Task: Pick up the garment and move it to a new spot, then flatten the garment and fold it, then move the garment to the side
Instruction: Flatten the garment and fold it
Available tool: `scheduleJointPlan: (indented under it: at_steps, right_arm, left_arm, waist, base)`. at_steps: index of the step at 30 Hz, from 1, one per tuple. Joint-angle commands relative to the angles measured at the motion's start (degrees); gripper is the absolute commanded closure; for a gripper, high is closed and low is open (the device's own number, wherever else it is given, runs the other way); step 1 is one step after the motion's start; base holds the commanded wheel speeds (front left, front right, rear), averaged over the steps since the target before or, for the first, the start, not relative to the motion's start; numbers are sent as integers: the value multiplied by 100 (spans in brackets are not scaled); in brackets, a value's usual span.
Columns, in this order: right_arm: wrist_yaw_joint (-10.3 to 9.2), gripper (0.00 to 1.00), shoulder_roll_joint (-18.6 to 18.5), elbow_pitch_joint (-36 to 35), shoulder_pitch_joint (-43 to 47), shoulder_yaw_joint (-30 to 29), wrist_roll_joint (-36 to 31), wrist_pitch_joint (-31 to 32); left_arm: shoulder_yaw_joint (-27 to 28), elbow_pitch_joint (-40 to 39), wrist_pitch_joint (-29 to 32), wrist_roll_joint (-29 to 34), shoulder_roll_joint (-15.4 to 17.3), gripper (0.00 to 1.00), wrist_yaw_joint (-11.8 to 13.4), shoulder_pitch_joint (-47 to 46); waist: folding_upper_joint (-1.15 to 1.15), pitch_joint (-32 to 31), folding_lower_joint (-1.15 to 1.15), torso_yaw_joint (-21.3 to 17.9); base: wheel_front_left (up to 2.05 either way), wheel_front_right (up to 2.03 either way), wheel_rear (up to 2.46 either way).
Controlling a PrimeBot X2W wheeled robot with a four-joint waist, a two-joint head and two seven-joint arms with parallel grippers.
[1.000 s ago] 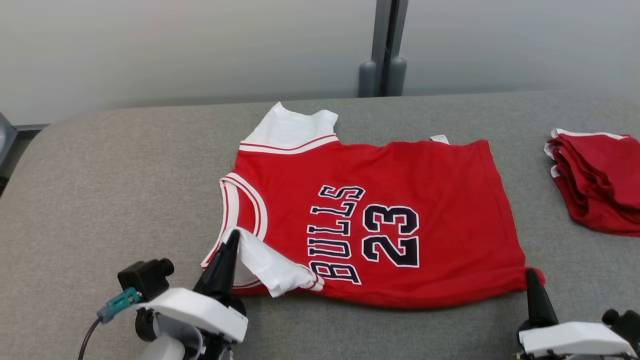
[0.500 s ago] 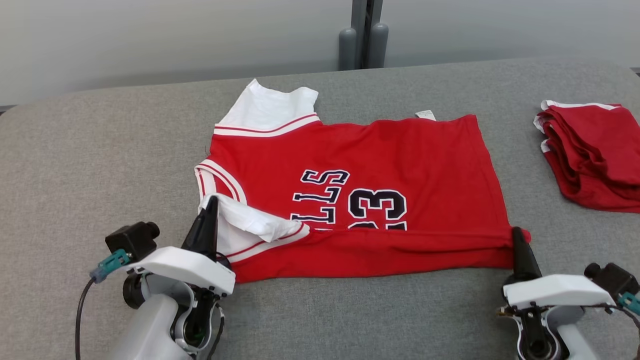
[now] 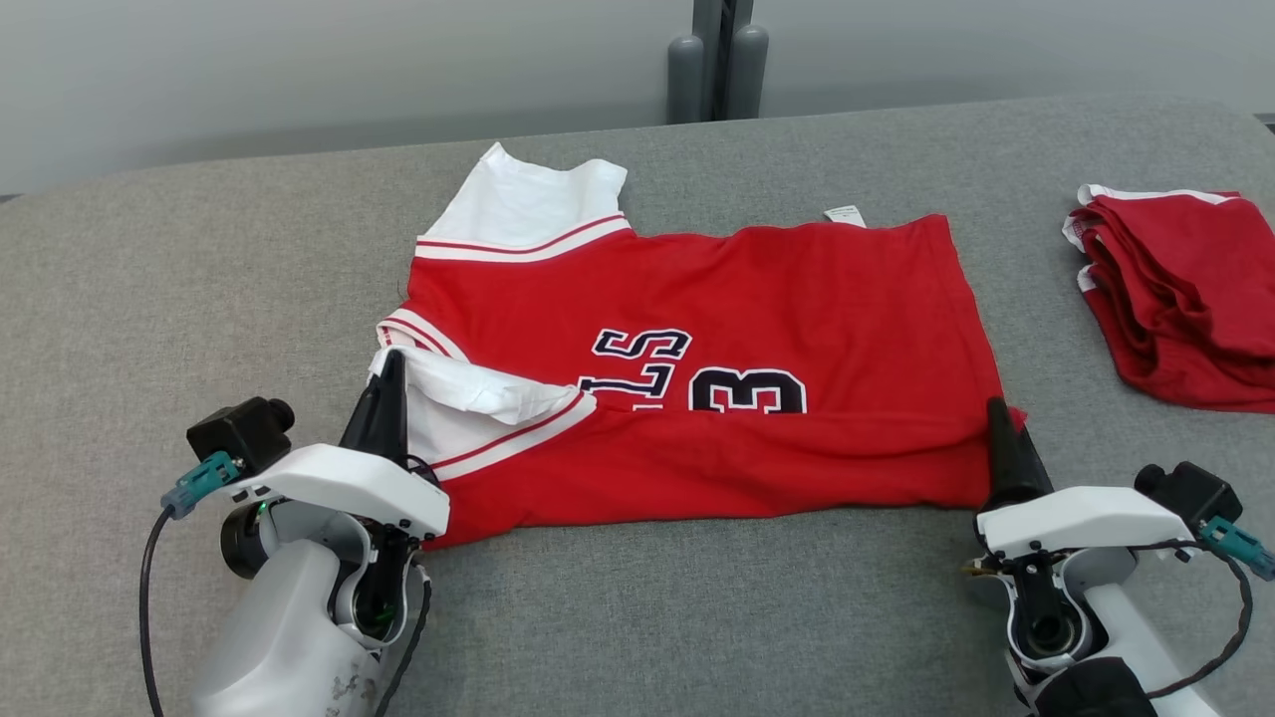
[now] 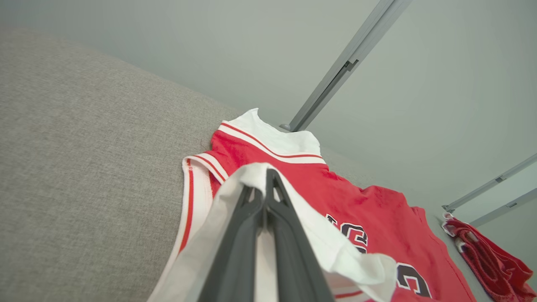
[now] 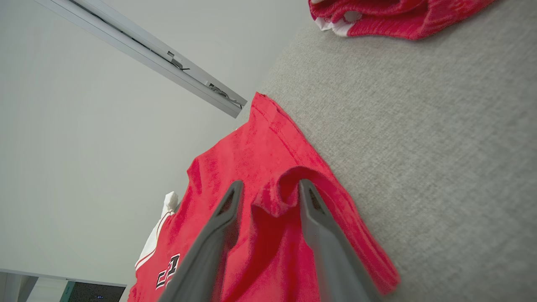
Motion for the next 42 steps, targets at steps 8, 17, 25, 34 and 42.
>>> scheduleJointPlan:
  at_steps: [8,17,25,34,42]
  right_arm:
    - [13,0,-34,110,-368,-54,83,-34]
    - [13,0,-42,-36,-564,-315,-197,-34]
    - [13,0,-136,-654,-80,-829,-1422,-34]
    - [13,0,-75,-1419,1004,-1133,-2936,-34]
    - [13,0,-37,-1720,1514,-1181,-3187,-34]
  left_arm:
    - [388,124,-26,262,-117,0,-181,-270]
    - [694,-28,-25,420,-180,0,-309,-102]
    - [859,-226,-26,534,-175,0,-366,583]
    - [753,-284,403,509,-2,0,-149,1410]
    - [645,-432,1032,415,25,0,105,1694]
  waist:
    - [0,-29,0,-18]
    - [0,-58,0,-13]
    - [0,-257,0,60]
    - [0,-581,0,142]
    - [0,-662,0,77]
  base:
    - [0,0,0]
    - [0,0,0]
    - [0,0,0]
    - [0,0,0]
    - [0,0,0]
